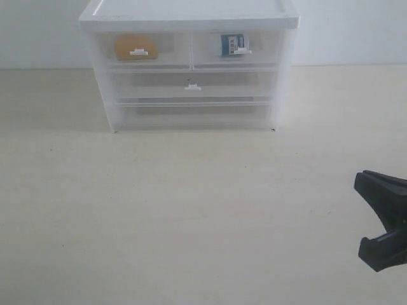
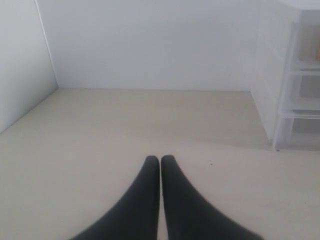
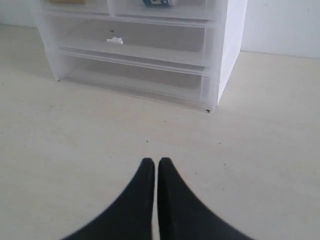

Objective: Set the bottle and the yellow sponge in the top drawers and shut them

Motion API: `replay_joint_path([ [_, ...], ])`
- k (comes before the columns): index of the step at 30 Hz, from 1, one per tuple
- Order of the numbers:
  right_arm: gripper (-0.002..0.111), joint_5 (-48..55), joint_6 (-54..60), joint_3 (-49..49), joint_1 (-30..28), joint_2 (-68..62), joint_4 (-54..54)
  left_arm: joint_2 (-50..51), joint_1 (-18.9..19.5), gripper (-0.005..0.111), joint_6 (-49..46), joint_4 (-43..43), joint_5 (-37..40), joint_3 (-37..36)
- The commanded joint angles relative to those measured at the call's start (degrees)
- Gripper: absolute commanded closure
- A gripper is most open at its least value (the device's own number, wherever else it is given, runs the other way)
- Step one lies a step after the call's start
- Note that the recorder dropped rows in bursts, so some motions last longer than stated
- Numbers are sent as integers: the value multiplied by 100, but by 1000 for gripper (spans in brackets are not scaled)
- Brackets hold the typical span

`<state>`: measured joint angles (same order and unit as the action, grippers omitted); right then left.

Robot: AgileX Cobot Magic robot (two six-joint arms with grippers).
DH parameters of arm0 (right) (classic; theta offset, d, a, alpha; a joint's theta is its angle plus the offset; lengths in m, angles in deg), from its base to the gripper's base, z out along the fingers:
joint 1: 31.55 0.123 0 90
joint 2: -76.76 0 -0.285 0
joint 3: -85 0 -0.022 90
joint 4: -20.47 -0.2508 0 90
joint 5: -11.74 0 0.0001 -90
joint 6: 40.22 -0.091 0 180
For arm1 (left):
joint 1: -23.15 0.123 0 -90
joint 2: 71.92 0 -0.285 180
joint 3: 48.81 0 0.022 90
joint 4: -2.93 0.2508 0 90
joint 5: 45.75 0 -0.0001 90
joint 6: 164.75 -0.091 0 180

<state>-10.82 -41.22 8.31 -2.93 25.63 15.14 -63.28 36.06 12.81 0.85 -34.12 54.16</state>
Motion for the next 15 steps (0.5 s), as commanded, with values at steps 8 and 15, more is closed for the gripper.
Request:
replay_joint_path([
  [8,106,1218,-211,-52,-1708,2280,-31,22,-14,103,52,-40,-8,-19],
  [15,106,2716,-294,-52,-2079,3605,-31,22,-14,103,52,-40,-8,-19],
])
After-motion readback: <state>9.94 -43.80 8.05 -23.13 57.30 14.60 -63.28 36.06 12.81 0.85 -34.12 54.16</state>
